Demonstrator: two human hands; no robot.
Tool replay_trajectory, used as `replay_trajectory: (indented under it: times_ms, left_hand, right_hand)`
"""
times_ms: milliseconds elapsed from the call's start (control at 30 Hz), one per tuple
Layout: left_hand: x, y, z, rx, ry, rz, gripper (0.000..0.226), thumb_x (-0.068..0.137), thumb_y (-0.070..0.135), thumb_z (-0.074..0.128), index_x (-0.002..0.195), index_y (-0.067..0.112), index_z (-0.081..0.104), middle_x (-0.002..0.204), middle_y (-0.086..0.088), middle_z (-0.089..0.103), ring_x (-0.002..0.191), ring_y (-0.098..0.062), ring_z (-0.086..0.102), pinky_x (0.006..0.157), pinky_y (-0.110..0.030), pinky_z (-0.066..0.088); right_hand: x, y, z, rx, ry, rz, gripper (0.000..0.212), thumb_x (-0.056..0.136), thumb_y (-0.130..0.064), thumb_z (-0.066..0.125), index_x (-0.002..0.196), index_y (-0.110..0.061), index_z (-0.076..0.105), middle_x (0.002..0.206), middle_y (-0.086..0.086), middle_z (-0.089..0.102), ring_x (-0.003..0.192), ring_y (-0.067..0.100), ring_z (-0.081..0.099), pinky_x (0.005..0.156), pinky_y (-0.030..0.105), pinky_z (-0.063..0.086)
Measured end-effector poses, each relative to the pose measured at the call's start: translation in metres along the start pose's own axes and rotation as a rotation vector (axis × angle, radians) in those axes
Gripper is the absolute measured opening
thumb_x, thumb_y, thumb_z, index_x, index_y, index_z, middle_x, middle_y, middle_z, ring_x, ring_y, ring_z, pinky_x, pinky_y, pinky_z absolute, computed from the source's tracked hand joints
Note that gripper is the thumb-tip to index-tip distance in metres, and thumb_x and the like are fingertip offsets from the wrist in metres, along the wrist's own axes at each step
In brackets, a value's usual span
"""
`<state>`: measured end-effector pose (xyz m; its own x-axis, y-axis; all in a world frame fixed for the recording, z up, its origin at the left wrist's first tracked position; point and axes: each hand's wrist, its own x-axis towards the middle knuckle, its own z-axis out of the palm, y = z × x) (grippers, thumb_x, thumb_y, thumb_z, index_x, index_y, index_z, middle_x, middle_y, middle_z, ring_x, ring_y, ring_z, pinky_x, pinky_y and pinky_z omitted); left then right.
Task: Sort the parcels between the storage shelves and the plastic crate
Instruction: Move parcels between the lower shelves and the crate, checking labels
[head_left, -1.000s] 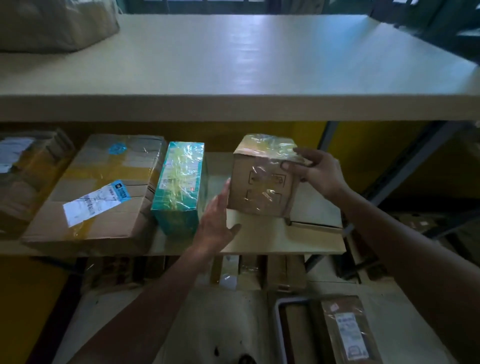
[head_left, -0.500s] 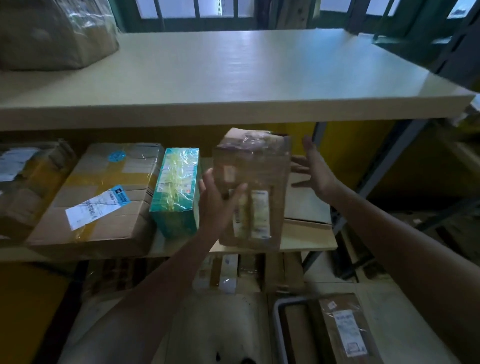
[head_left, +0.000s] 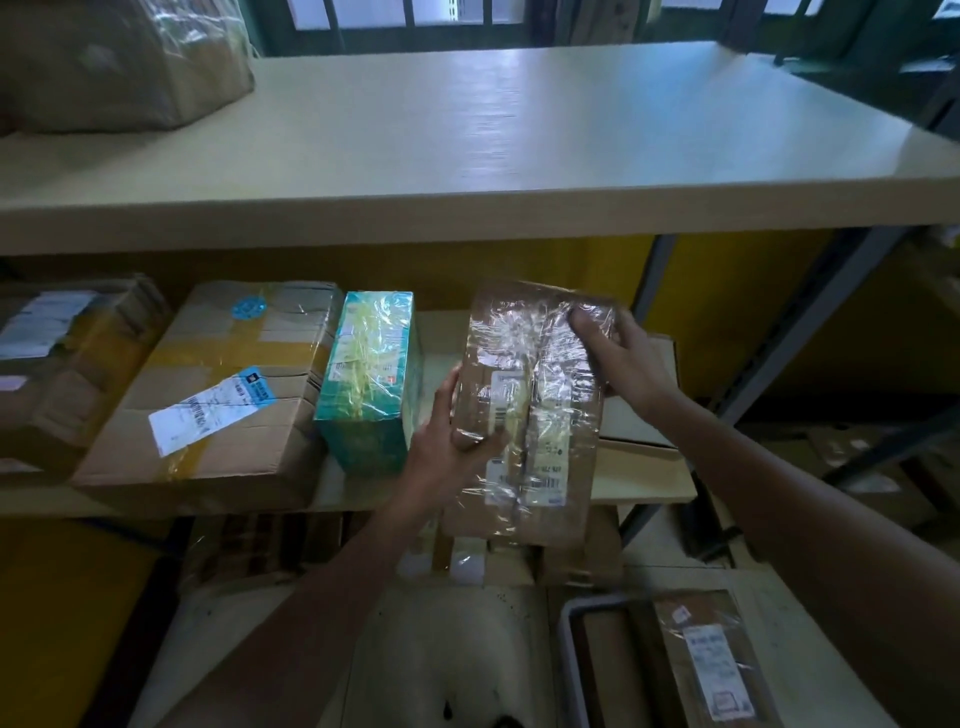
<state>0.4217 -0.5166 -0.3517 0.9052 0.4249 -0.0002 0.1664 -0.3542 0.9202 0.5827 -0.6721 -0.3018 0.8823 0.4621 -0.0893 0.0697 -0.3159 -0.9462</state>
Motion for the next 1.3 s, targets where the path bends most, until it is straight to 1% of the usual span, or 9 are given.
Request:
replay_trajectory:
  times_ms: [167,267,433,600,800,967,1100,1200,1300]
  left_hand:
    - [-0.008,-0.014,0.0,0.005,0.045,-0.036,0.097,0.06,0.072,0.06,0.14,0.045,0.011,0.103,0.016,0.059,0.077,0.011,0.058,0.056,-0.004,0.045]
    - [-0.016,-0.02,0.0,0.026,0.062,-0.046,0.095,0.063,0.071,0.059,0.14,0.046,0.009,0.1,0.019,0.058,0.08,0.004,0.059,0.059,-0.006,0.044]
    - [-0.029,-0.029,-0.003,-0.001,0.095,-0.045,0.089,0.07,0.062,0.064,0.142,0.026,0.026,0.096,0.026,0.061,0.087,0.006,0.064,0.065,-0.003,0.046]
    - [-0.015,-0.007,-0.002,-0.122,0.153,-0.169,0.095,0.066,0.057,0.061,0.143,0.041,0.008,0.137,-0.007,0.049,0.112,-0.019,0.058,0.081,-0.029,0.052]
    - [-0.013,-0.012,0.004,0.231,-0.025,-0.116,0.101,0.068,0.042,0.076,0.144,0.04,0.009,0.152,-0.007,0.019,0.133,-0.025,0.03,0.101,-0.043,0.038]
    - [-0.012,-0.03,0.007,0.251,-0.013,-0.052,0.085,0.081,0.01,0.065,0.142,0.045,0.017,0.15,-0.001,0.028,0.114,-0.006,0.04,0.081,-0.025,0.051]
    - [0.008,-0.024,0.0,0.502,0.05,-0.114,0.084,0.084,0.001,0.056,0.146,0.035,0.011,0.149,-0.01,0.025,0.114,-0.02,0.046,0.082,-0.033,0.053]
    - [0.012,-0.015,0.002,0.804,0.105,-0.037,0.076,0.083,0.011,0.059,0.145,0.023,0.018,0.154,-0.016,0.011,0.14,-0.031,0.018,0.108,-0.04,0.03]
    - [0.001,-0.008,0.017,0.926,0.133,0.16,0.062,0.081,0.014,0.057,0.139,0.018,0.033,0.154,-0.016,0.011,0.143,-0.03,0.005,0.116,-0.04,0.006]
  right_hand:
    - [-0.008,0.002,0.008,0.047,0.056,-0.062,0.082,0.07,-0.068,0.059,0.137,-0.025,0.04,0.09,-0.008,0.069,0.075,0.009,0.068,0.055,0.028,0.056]
    - [-0.017,0.006,0.016,-0.037,0.09,-0.152,0.079,0.069,-0.074,0.056,0.136,-0.034,0.04,0.119,-0.002,0.063,0.103,0.015,0.064,0.08,0.037,0.057]
    - [-0.023,0.008,0.027,-0.08,0.101,-0.248,0.08,0.069,-0.077,0.052,0.139,-0.045,0.032,0.107,-0.004,0.067,0.087,0.008,0.068,0.073,0.04,0.06]
    - [-0.027,0.022,0.036,-0.084,-0.064,-0.217,0.079,0.073,-0.059,0.066,0.137,-0.046,0.022,0.114,-0.025,0.058,0.097,0.004,0.063,0.083,0.04,0.056]
    - [-0.013,0.055,0.056,-0.305,-0.012,0.181,0.048,0.092,-0.042,0.052,0.127,-0.01,0.047,0.119,0.015,0.06,0.108,0.031,0.057,0.088,0.036,0.044]
    - [-0.007,0.055,0.059,-0.253,-0.054,0.175,0.046,0.094,-0.044,0.047,0.124,-0.009,0.051,0.116,0.013,0.062,0.105,0.028,0.06,0.09,0.043,0.05]
    - [-0.007,0.061,0.051,-0.053,-0.08,0.155,0.046,0.098,-0.038,0.04,0.139,-0.017,0.043,0.134,0.011,0.053,0.119,0.024,0.053,0.099,0.047,0.045]
    - [-0.007,0.085,0.033,-0.53,0.044,-0.012,0.049,0.096,-0.035,0.046,0.139,-0.014,0.04,0.134,0.013,0.052,0.121,0.029,0.05,0.099,0.041,0.041]
    - [-0.012,0.111,0.007,-0.96,-0.037,0.11,0.057,0.089,-0.031,0.056,0.139,-0.016,0.033,0.145,0.014,0.034,0.133,0.031,0.033,0.108,0.049,0.03]
